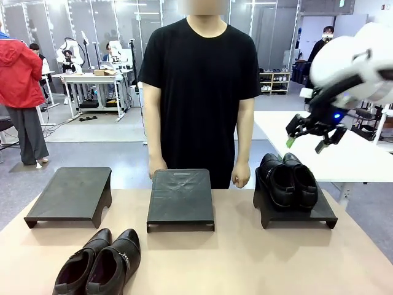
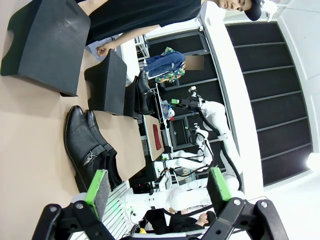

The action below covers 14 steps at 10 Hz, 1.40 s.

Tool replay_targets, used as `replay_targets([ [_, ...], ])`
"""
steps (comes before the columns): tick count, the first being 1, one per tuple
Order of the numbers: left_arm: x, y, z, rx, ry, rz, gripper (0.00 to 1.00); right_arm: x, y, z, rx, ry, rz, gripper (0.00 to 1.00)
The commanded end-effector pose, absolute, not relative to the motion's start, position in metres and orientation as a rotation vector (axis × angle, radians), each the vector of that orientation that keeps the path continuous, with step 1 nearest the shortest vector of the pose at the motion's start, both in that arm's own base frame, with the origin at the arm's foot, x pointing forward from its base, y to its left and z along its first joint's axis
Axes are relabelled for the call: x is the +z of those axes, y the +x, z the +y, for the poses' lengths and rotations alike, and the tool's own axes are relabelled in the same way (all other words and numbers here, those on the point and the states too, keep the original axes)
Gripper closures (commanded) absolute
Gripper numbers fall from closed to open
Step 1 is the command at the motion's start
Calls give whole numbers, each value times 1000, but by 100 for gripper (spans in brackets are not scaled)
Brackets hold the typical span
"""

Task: Place the shoes on the stand as instructed by the person.
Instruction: Pick up another pair of Shoes and place it on the Shoes Stand indicated by the person.

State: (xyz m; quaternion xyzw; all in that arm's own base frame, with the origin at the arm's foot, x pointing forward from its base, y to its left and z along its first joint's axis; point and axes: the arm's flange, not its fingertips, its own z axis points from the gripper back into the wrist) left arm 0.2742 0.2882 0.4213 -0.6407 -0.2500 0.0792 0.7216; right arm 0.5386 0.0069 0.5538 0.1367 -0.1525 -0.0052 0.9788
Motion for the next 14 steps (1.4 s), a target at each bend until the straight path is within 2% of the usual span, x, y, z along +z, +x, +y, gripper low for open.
replay_targets([
  [1, 421, 273, 290, 159, -1416, -560, 0, 553, 513, -38, 21, 423, -215, 0],
  [5, 421, 273, 290, 159, -1416, -560, 0, 520, 443, -146, 81, 862, -86, 0],
  [7, 421, 273, 290, 159, -1416, -560, 0, 486, 418, -199, 61, 1143, -108, 0],
  [10, 421, 273, 290, 159, -1416, -560, 0, 438, 378, -249, -50, 1295, -112, 0],
  [14, 421, 273, 290, 159, -1416, -560, 0, 406, 356, -261, 19, 1376, -156, 0],
])
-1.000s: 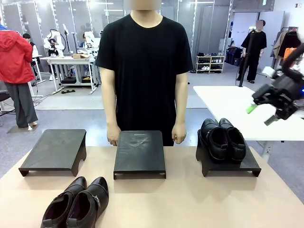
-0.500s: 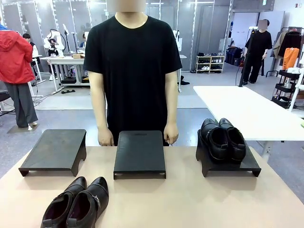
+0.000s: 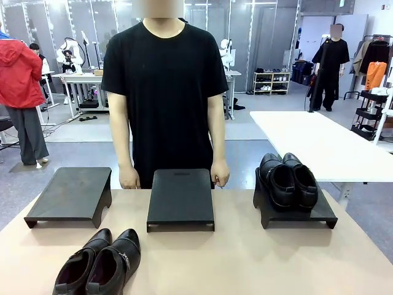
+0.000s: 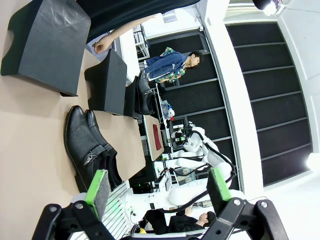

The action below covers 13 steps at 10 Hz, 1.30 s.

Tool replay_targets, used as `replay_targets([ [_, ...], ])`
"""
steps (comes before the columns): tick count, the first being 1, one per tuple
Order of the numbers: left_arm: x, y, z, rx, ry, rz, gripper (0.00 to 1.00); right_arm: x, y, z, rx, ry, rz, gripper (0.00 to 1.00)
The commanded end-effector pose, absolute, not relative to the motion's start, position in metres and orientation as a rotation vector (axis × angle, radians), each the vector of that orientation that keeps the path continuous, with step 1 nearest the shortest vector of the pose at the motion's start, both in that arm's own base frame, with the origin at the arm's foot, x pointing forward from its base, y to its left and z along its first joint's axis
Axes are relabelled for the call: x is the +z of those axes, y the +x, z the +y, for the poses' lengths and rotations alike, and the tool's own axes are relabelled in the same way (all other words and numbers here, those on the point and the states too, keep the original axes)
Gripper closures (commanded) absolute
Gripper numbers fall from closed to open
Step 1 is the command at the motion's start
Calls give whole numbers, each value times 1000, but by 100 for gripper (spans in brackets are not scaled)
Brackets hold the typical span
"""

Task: Place the shoes on the stand as instructed by the person.
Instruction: Pick up another pair of Shoes and place it on the Shoes Stand indicated by the person.

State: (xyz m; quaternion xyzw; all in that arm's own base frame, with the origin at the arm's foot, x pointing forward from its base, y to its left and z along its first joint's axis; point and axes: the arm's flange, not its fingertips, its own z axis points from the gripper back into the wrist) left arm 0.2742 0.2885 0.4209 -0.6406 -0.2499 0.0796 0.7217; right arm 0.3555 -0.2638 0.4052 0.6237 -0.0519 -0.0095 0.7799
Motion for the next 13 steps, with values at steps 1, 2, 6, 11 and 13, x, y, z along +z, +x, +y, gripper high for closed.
replay_targets([
  [1, 421, 273, 290, 159, -1416, -560, 0, 402, 359, -260, 12, 1386, -157, 0],
  [2, 421, 273, 290, 159, -1416, -560, 0, 389, 368, -261, -46, 1397, -161, 0],
  [6, 421, 273, 290, 159, -1416, -560, 0, 399, 360, -262, -18, 1371, -134, 0],
  [11, 421, 273, 290, 159, -1416, -560, 0, 399, 360, -262, -18, 1371, -134, 0],
  [13, 421, 273, 290, 159, -1416, -560, 0, 399, 360, -262, -18, 1371, -134, 0],
])
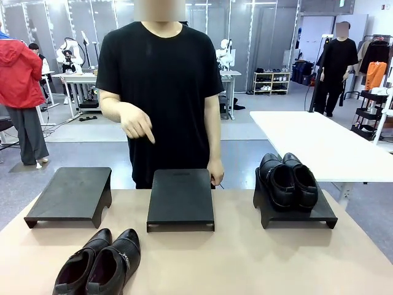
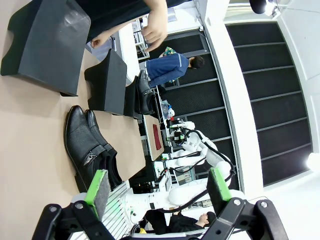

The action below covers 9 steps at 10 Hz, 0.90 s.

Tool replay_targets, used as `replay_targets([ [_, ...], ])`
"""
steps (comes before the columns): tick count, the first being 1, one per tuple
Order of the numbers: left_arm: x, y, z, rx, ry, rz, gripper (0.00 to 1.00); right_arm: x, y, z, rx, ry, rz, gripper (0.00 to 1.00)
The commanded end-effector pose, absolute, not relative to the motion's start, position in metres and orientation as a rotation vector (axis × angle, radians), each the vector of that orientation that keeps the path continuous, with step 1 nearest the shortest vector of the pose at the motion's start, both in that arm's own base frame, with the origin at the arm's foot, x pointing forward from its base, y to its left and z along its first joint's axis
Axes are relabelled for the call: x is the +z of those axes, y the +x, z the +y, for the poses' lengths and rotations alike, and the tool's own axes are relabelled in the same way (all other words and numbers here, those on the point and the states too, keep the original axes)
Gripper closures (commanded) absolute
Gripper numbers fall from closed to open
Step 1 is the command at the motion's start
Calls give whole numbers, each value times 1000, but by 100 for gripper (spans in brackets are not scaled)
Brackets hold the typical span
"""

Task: Place the shoes on the stand as instructed by the person.
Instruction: Pick up another pair of Shoes and place it on the Shoes Stand indicated by the person.

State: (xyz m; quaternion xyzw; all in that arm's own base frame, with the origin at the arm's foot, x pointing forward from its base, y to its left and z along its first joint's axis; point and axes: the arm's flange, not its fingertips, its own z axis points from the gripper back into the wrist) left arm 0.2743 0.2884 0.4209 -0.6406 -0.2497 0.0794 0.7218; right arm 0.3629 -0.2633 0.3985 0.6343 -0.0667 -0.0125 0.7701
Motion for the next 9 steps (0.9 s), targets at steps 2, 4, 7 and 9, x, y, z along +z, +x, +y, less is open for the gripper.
replay_targets([
  [2, 421, 273, 290, 159, -1416, -560, 0, 399, 360, -262, -18, 1371, -134, 0],
  [4, 421, 273, 290, 159, -1416, -560, 0, 399, 360, -262, -18, 1371, -134, 0],
  [7, 449, 291, 229, 95, -1165, -352, 0, 399, 360, -262, -18, 1371, -134, 0],
  [9, 483, 293, 188, 19, -1135, -325, 0, 399, 360, -262, -18, 1371, -134, 0],
])
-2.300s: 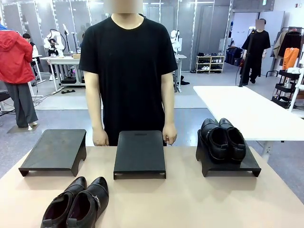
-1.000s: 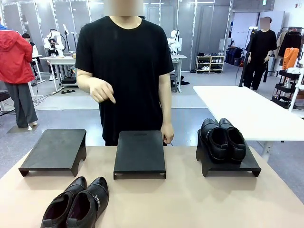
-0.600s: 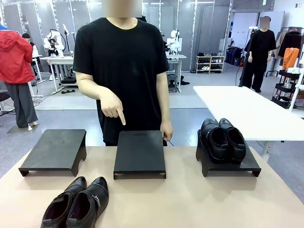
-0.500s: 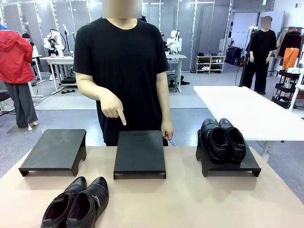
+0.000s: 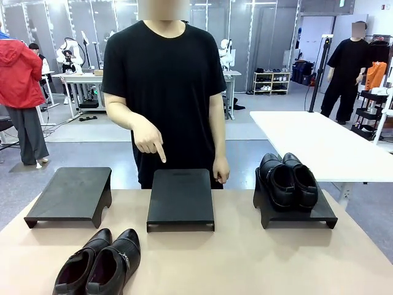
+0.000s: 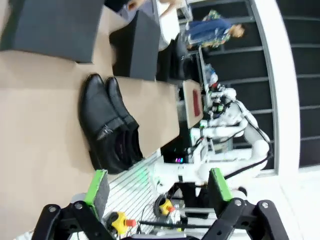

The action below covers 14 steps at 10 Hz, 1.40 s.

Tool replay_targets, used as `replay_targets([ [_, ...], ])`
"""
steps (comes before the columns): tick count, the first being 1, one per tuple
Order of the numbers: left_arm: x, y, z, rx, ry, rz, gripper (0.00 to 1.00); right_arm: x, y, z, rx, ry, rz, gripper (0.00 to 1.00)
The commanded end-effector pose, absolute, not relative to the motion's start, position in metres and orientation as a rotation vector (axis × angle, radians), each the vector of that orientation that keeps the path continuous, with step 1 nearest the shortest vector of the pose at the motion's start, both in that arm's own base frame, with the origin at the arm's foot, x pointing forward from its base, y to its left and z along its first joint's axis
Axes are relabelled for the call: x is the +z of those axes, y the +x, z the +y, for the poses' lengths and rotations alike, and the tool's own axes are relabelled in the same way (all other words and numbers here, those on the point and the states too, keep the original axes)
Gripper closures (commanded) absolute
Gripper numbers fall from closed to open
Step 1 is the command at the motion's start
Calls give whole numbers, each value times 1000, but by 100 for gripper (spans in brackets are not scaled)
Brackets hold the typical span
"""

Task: Place the shoes on the stand as instructed by the person.
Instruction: Pick up another pair of Shoes and place it on the Shoes Stand indicated by the person.

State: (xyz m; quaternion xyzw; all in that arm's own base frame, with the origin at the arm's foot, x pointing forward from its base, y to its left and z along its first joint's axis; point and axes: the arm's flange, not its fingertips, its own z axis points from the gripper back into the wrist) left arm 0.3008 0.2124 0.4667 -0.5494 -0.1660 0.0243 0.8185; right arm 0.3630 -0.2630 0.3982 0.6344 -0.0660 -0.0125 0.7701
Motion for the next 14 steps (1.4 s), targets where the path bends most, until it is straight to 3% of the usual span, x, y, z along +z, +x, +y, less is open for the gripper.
replay_targets([
  [1, 498, 287, 169, 5, -1121, -273, 0, 399, 360, -262, -18, 1371, -134, 0],
  [3, 519, 281, 129, -10, -1030, -198, 0, 399, 360, -262, -18, 1371, -134, 0],
  [6, 543, 269, 36, -75, -740, -217, 0, 399, 360, -262, -18, 1371, -134, 0],
  [14, 494, 272, -104, -186, -349, -236, 0, 399, 360, -262, -18, 1371, -134, 0],
])
